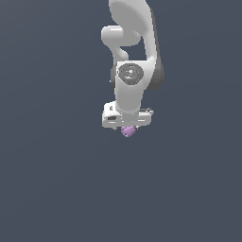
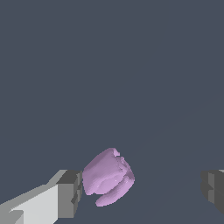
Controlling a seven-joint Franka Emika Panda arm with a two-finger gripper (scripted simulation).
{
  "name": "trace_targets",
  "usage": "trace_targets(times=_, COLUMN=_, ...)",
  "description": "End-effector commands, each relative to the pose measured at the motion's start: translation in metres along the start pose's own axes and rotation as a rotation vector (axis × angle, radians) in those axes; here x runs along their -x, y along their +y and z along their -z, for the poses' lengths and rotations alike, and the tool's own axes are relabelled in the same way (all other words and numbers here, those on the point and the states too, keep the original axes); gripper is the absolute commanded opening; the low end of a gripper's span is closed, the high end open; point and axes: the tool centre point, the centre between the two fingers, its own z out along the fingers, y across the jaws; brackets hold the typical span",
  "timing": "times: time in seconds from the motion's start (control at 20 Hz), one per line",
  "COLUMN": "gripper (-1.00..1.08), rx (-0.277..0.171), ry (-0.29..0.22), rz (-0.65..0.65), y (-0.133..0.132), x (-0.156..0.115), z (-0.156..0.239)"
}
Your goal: Pick up the object and move it to a goal position.
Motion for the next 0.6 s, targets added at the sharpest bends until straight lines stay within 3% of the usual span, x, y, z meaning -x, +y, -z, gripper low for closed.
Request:
trace_targets(times=0.0, gripper=1.0, rx=0.0, ry=0.0, rz=0.0, y=0.0, x=0.0, z=0.0)
trace_targets(times=0.55, gripper=1.0, rx=-0.021, ry=-0.013, rz=-0.014, y=0.014, x=0.004, z=-0.002)
